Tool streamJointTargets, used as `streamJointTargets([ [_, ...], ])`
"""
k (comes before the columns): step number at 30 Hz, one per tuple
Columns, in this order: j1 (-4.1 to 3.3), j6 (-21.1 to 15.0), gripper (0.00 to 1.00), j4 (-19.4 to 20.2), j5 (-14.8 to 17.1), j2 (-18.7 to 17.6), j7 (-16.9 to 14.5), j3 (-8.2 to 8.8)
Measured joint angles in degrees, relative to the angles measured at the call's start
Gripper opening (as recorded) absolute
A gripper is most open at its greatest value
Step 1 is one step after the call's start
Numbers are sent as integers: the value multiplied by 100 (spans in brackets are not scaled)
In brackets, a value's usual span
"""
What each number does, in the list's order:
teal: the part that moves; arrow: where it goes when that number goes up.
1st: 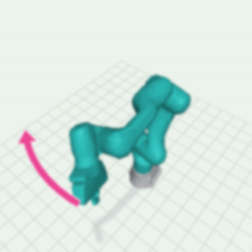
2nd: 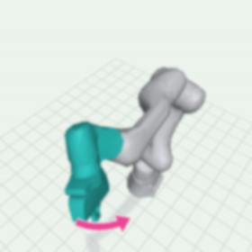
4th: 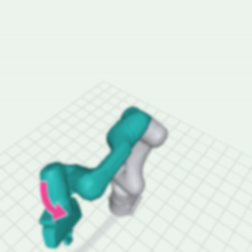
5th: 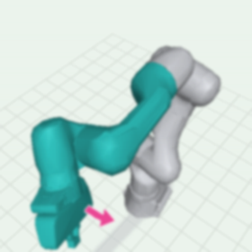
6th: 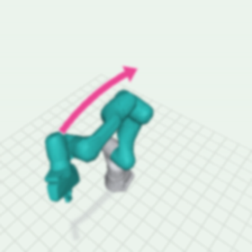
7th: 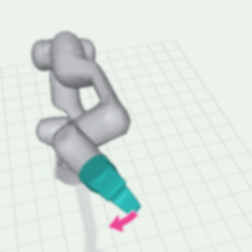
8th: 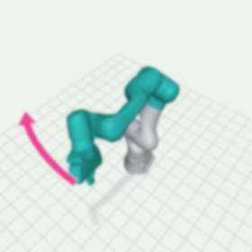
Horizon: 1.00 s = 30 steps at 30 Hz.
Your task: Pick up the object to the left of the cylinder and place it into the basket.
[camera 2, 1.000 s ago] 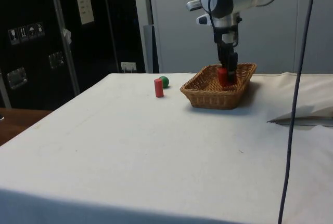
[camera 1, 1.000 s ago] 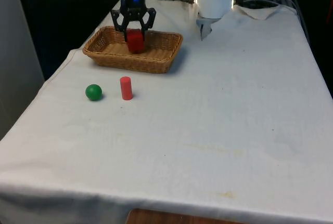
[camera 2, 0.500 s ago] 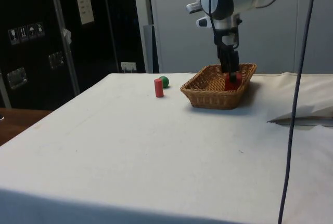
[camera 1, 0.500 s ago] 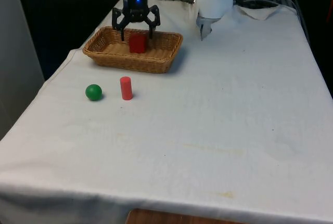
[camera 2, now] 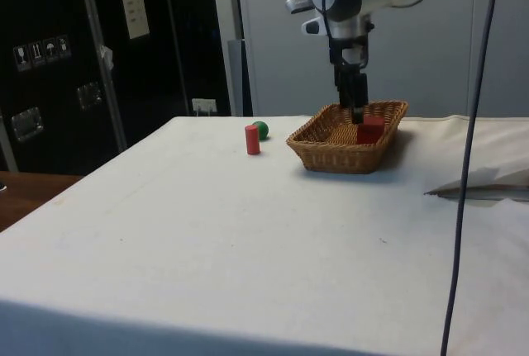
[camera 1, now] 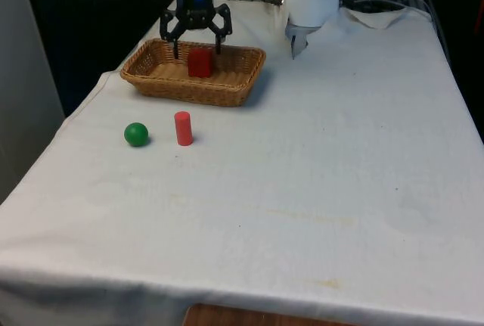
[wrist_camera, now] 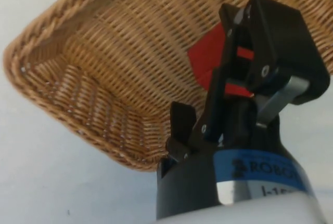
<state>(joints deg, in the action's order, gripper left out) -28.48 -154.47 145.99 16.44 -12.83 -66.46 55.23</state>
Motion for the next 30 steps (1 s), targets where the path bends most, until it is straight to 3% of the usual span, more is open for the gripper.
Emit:
streamJointTargets([
  [11, -143, 223, 100, -327, -17, 143, 252, -92],
  [30, -246, 401, 100, -762, -17, 160, 756, -516],
])
